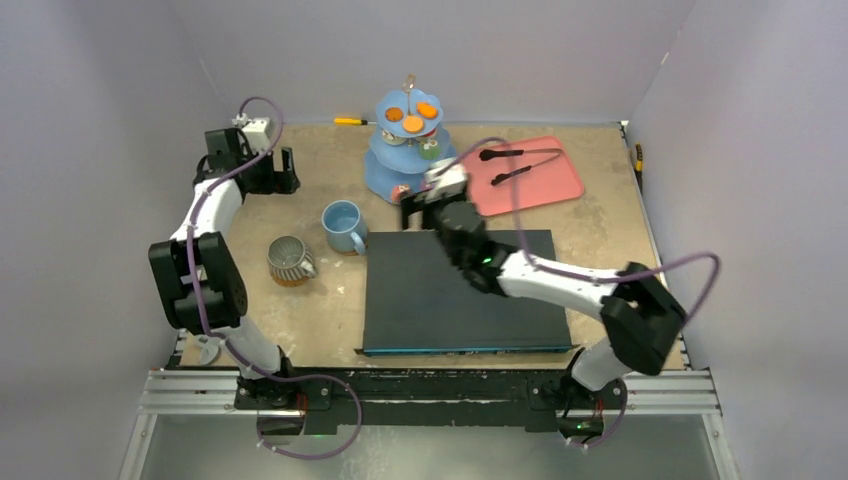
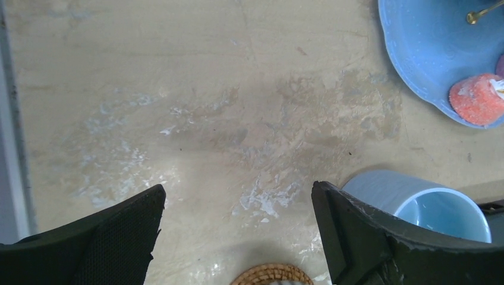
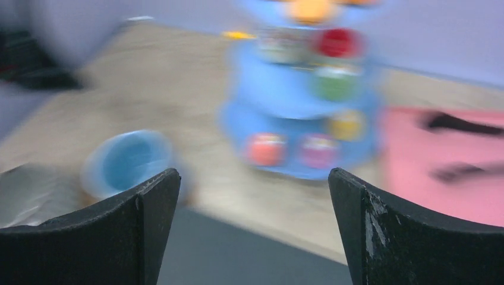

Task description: Serve the afternoon tea

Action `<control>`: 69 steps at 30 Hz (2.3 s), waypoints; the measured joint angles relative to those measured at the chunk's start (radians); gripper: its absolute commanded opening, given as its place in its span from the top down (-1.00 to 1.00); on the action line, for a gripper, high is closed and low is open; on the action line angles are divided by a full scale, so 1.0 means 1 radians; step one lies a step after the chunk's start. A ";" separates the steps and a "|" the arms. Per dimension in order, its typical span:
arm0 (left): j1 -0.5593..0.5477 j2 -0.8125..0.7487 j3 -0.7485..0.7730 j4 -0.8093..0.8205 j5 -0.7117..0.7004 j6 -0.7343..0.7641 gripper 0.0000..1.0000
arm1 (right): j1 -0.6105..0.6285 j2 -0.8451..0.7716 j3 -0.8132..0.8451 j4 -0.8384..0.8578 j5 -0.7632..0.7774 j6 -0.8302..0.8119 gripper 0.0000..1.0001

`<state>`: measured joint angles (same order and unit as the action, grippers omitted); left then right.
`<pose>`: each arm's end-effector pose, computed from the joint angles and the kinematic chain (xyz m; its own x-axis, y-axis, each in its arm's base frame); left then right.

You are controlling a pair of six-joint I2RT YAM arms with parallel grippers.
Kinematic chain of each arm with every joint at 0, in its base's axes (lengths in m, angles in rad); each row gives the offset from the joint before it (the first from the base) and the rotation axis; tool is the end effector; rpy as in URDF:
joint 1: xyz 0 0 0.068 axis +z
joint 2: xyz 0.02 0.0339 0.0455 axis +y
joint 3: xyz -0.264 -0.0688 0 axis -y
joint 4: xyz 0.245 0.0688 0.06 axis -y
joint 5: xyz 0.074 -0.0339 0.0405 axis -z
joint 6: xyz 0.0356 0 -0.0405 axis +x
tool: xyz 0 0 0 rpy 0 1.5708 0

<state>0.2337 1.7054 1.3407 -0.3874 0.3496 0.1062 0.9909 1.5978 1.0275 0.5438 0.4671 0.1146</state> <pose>0.3766 0.0771 0.2704 -0.6581 -0.0543 -0.7509 0.0961 0.9832 -0.1553 0.2170 0.3020 0.2928 -0.0716 0.0770 -0.9945 -0.4953 0.8626 0.1025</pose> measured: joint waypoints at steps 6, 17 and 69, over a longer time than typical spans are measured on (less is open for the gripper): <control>-0.021 -0.012 -0.236 0.276 -0.021 -0.063 -0.99 | -0.399 -0.285 -0.307 -0.026 0.233 0.069 -0.97; -0.137 -0.061 -0.581 0.698 -0.067 -0.137 -0.99 | -0.837 -0.366 -0.637 0.179 0.362 0.146 -0.97; -0.202 -0.052 -1.059 1.569 -0.241 -0.141 -0.98 | -0.907 -0.026 -0.777 0.898 -0.119 -0.045 -0.96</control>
<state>0.0319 1.6535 0.2817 1.1820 0.1081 -0.0345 0.0841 1.5719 0.2508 1.4418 0.3477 0.0700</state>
